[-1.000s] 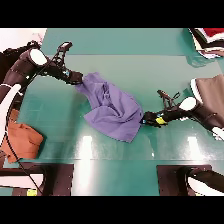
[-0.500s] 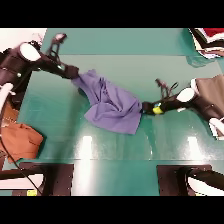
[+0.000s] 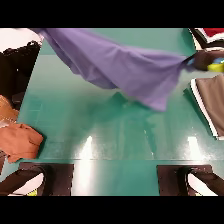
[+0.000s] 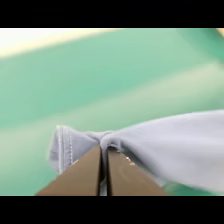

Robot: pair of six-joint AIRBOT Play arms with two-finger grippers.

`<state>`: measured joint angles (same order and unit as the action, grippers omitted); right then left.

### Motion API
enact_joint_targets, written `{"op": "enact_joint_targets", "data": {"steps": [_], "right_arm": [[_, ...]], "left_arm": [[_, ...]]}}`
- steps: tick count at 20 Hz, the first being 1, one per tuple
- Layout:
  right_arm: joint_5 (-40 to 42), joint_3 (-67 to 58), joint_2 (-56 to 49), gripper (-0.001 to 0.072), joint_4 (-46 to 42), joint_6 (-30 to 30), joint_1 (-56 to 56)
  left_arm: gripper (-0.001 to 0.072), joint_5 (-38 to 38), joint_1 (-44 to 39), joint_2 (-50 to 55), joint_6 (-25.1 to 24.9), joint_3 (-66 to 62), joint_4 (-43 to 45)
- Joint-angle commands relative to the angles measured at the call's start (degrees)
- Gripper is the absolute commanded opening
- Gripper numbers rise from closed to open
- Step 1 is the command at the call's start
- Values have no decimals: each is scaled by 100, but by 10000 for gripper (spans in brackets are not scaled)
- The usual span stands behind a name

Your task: Fold the shirts.

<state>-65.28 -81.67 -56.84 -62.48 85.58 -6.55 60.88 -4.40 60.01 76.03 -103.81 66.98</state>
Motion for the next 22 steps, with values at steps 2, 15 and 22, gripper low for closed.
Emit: {"op": "enact_joint_targets", "data": {"steps": [2, 15, 22], "right_arm": [[-466, -1191, 538, 14, -74, -15, 396], [-2739, -3222, -767, 13, -802, 297, 389], [-1845, -1193, -2804, 14, -811, 111, -181]], "left_arm": [[23, -26, 15, -973, 0, -553, -109], [23, 1097, 15, -984, 24, 251, 44], [24, 44, 15, 881, -236, 3195, 262]]}}
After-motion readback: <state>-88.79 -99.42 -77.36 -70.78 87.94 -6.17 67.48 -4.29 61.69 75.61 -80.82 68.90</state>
